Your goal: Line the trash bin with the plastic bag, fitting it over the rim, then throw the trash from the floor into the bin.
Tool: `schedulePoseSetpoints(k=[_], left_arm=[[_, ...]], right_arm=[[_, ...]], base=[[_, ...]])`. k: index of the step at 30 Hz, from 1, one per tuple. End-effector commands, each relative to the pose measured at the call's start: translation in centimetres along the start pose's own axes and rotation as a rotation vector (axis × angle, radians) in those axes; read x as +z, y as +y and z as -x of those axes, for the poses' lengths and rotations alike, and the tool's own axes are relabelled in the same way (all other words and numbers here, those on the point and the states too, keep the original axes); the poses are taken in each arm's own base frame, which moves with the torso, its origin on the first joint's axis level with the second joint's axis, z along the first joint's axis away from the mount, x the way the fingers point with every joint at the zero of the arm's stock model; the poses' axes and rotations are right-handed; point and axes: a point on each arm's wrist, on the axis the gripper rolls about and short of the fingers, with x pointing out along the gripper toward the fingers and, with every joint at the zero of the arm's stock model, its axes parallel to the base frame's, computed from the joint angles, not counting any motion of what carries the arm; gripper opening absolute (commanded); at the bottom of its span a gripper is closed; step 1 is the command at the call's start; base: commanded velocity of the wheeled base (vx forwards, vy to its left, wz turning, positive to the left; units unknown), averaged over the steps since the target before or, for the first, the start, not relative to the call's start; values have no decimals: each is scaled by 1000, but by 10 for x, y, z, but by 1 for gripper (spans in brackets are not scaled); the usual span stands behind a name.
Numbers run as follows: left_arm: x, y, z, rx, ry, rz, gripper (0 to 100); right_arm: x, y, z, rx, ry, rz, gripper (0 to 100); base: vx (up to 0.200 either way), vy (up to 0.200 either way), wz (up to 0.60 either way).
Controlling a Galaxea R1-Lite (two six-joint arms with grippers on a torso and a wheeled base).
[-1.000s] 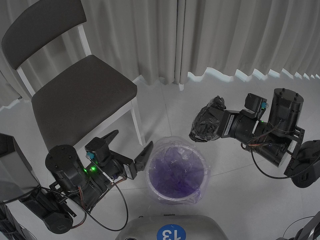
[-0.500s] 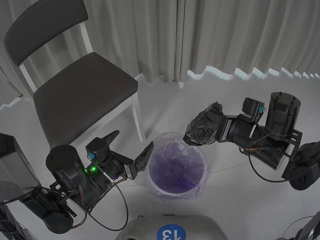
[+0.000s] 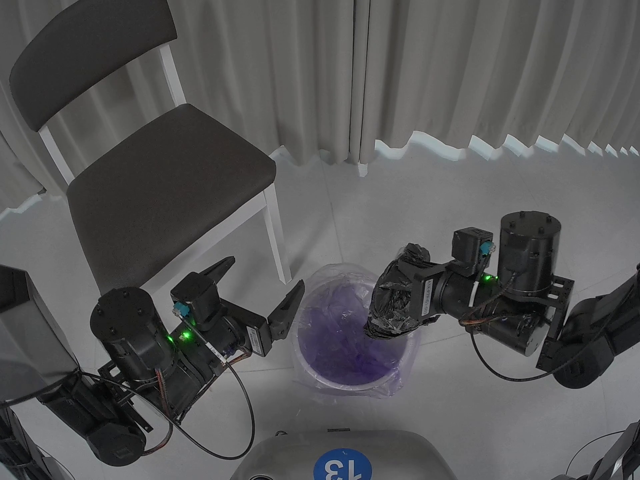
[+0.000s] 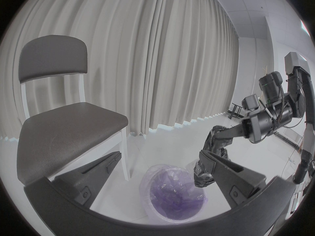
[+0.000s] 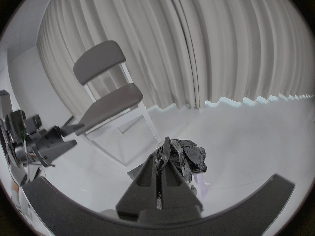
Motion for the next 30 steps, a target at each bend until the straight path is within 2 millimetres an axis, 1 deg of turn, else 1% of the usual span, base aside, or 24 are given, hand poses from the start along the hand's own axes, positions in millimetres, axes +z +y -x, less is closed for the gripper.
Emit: schedulePoseSetpoints(k=[1,7,8,9,10,11,13,14,15,18,22,30], left_arm=[[5,1,3,2,-27,2,100],[3,2,6,-1,-13,1,100],[2,2,6,-3,-12,0,100],[1,2,6,-5,-7,-1,100],[1,2,6,-5,-7,-1,100],[1,2,6,-6,-8,0,100],[1,2,6,-6,-8,0,100],[2,2,7,-8,-11,0,100],[3,2,7,-9,-14,1,100],[6,3,10,-7,-23,-10,100],[15,4,15,-12,-56,-26,100],[24,6,20,-14,-93,-24,100]], right_arm=[[1,1,-19,-18,89,56,0],[28,5,-31,-30,207,89,0],[30,5,-31,-30,212,92,0],[39,7,-36,-32,243,107,0],[39,7,-36,-32,243,107,0],[49,9,-41,-34,264,118,0],[53,10,-43,-35,273,122,0],[59,12,-50,-36,300,140,0],[62,13,-51,-36,316,146,0],[67,15,-57,-16,364,159,0],[68,17,-66,-7,410,159,0],[51,21,-85,-5,461,167,0]], base=[[0,0,0],[0,0,0],[0,0,0],[0,0,0],[0,0,0],[0,0,0],[0,0,0],[0,0,0],[0,0,0],[0,0,0],[0,0,0],[0,0,0]])
